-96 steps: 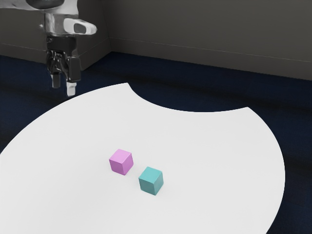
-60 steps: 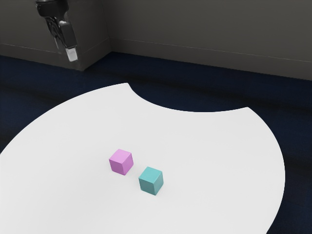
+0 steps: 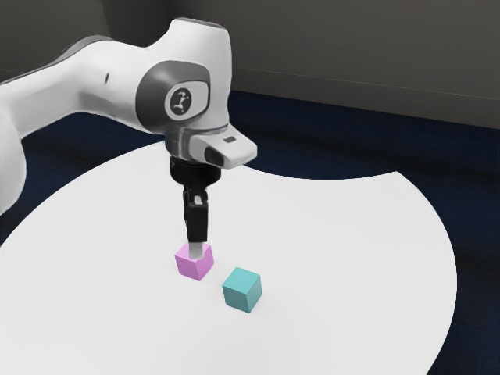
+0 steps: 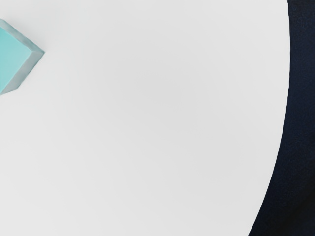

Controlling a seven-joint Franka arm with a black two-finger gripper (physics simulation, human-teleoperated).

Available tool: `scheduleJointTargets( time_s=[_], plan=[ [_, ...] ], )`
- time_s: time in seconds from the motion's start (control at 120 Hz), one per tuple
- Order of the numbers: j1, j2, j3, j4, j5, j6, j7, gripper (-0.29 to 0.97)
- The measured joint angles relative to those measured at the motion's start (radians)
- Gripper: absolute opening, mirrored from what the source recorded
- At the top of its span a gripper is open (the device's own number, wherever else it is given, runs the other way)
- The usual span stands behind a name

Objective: Pick up the blue block with one arm, and put the blue block on the pink block with one arm

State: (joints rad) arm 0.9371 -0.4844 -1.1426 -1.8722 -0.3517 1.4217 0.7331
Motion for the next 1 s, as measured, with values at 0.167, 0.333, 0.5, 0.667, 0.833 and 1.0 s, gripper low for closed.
scheduleJointTargets(
  time_s=[0.167,0.333,0.5,0.667,0.833,1.0],
  plan=[
    [0.041,0.023,-0.122,-0.065,-0.055,0.073,0.11,0.68],
    [0.27,-0.206,-0.382,-0.146,-0.267,0.249,0.329,0.68],
    [0.329,-0.269,-0.384,-0.186,-0.365,0.376,0.559,0.68],
    [0.363,-0.282,-0.348,-0.3,-0.51,0.51,0.797,0.68],
    [0.413,-0.335,-0.413,-0.329,-0.671,0.606,1.023,0.68],
    [0.489,-0.338,-0.44,-0.321,-0.744,0.65,1.233,0.68]
  ],
)
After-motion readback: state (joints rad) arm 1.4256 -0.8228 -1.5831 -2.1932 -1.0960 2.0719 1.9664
